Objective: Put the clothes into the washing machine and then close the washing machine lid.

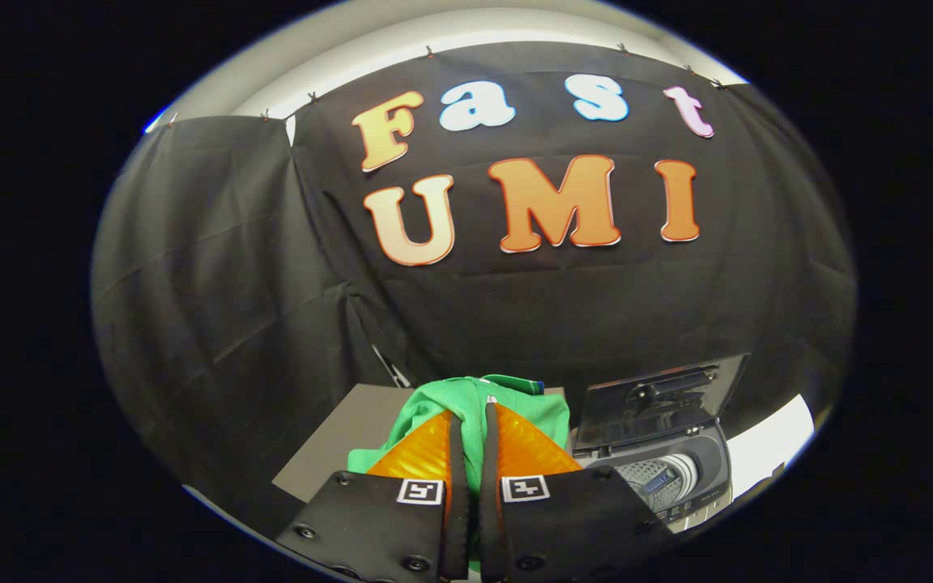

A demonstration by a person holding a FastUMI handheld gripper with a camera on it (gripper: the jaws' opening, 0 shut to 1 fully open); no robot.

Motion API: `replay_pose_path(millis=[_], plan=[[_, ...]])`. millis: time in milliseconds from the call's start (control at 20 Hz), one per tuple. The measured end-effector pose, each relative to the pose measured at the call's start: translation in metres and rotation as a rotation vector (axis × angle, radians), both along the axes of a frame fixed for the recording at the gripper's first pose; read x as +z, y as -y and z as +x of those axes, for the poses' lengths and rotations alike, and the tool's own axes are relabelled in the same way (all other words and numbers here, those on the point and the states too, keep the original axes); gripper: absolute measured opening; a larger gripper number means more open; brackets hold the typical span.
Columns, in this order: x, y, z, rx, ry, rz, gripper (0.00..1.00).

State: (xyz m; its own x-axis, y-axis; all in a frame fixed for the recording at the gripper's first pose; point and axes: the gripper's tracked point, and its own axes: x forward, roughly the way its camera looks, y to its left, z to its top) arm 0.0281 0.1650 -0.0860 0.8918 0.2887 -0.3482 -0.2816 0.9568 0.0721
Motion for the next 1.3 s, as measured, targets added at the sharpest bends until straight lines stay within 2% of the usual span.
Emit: replay_pose_path(millis=[350, 800, 1100, 1300], plan=[[0.018, 0.101, 0.01, -0.136, 0.032, -0.003, 0.13], [-0.009, 0.251, 0.043, -0.284, -0.018, -0.004, 0.13], [-0.048, 0.328, 0.064, -0.31, -0.081, -0.021, 0.13], [-0.096, 0.353, 0.08, -0.289, -0.155, -0.03, 0.13]])
